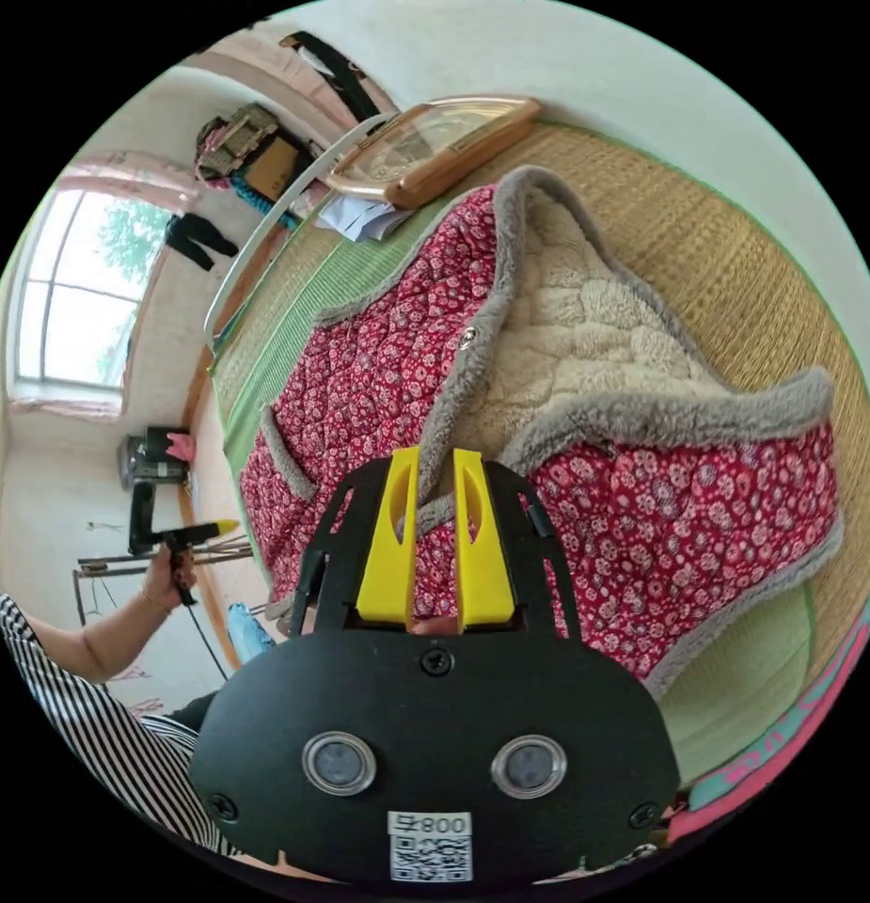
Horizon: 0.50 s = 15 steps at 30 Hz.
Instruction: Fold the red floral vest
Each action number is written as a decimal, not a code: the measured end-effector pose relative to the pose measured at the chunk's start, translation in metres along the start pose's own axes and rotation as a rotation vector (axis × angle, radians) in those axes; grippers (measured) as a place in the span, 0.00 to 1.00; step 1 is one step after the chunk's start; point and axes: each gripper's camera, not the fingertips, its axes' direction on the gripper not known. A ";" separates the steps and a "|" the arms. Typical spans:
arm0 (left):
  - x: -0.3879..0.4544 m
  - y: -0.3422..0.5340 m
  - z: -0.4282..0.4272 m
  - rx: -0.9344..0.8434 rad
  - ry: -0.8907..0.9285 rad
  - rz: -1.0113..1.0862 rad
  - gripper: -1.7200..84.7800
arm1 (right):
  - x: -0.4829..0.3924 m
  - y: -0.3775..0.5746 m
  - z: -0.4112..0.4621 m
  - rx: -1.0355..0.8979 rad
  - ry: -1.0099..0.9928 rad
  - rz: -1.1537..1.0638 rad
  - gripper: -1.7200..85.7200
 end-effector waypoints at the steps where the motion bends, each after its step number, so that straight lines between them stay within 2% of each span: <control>1: -0.009 0.009 0.005 -0.001 0.034 -0.042 0.08 | 0.001 -0.001 0.003 -0.005 -0.019 0.010 0.11; 4: -0.029 0.023 0.016 -0.005 0.150 -0.137 0.07 | 0.001 -0.013 0.023 -0.046 -0.103 0.030 0.11; 8: -0.044 0.024 0.015 0.018 0.215 -0.196 0.03 | -0.002 -0.037 0.035 -0.056 -0.185 0.061 0.06; 11: -0.038 0.023 -0.005 0.068 0.208 -0.138 0.02 | -0.022 -0.057 0.026 -0.024 -0.274 -0.018 0.04; 15: -0.024 0.019 -0.050 0.276 0.183 -0.035 0.02 | -0.060 -0.093 -0.004 0.102 -0.389 -0.188 0.04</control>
